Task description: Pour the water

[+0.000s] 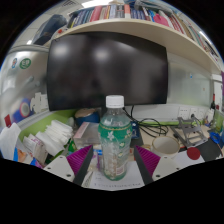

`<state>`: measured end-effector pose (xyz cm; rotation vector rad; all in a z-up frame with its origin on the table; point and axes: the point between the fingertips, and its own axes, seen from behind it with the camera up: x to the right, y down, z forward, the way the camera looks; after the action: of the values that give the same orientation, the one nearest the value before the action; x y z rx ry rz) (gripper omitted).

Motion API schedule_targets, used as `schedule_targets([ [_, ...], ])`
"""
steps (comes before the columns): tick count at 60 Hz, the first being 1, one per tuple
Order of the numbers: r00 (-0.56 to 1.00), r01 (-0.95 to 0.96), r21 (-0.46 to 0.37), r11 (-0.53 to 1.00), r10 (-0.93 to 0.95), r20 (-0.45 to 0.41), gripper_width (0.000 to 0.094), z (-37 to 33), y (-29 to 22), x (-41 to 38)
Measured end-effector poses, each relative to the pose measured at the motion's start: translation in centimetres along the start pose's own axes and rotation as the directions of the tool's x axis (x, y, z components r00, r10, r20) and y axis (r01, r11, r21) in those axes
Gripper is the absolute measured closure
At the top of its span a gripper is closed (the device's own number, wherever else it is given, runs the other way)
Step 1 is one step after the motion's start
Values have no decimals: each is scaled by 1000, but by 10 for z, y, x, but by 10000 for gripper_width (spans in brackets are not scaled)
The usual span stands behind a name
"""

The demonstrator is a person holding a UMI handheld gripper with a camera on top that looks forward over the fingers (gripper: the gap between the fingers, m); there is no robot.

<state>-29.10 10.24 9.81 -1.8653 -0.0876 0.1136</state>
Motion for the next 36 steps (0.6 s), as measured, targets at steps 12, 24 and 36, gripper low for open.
schedule_targets([
  [12,998,16,62,998,-12,-63,416,25,-14,8],
  [24,995,4,118,993,8,-100,591,24,-17,15],
  [36,989,-135,92,987,140,-54,633,31,-21,12],
])
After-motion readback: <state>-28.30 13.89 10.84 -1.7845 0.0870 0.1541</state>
